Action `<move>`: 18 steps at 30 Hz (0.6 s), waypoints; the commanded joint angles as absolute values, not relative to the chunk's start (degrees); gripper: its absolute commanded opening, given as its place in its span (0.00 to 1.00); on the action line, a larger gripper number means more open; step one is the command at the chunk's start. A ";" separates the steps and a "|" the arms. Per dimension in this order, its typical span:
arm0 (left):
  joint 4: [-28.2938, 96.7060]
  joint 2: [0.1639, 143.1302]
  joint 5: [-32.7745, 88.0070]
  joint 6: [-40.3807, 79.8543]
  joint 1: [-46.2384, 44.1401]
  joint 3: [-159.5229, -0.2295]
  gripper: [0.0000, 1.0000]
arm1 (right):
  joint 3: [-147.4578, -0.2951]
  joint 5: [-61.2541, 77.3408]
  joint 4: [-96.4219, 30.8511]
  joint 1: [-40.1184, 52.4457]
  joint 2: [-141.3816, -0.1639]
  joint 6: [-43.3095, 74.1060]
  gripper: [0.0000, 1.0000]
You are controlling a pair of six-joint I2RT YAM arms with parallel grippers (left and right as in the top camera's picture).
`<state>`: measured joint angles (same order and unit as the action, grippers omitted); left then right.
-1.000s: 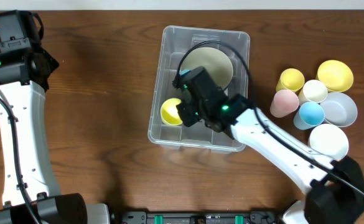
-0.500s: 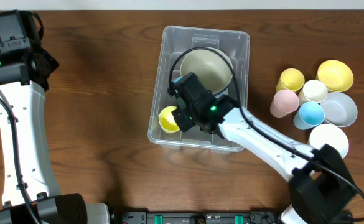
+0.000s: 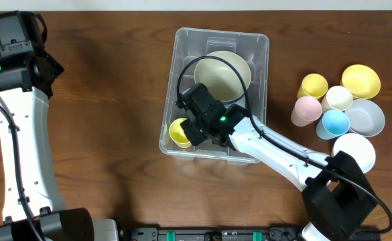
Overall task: Pack container
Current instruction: 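Carry the yellow cup into the container beside the stacked bowls, then open the right gripper and withdraw it back to the cups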
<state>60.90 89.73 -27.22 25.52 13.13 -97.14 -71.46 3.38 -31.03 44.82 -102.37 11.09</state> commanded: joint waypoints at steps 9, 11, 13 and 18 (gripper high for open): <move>61.01 89.95 -28.08 26.04 13.32 -97.36 0.98 | -79.18 -4.27 -38.92 41.58 -91.13 11.81 0.56; 61.01 89.95 -28.08 26.04 13.32 -97.36 0.98 | -80.27 -6.98 -41.45 39.55 -88.25 12.93 0.57; 60.99 89.95 -28.08 26.04 13.32 -97.36 0.98 | -80.68 -9.52 -44.03 36.42 -84.66 14.35 0.59; 61.01 89.95 -28.08 26.04 13.32 -97.36 0.98 | -80.68 -12.27 -52.31 24.64 -77.71 17.28 0.60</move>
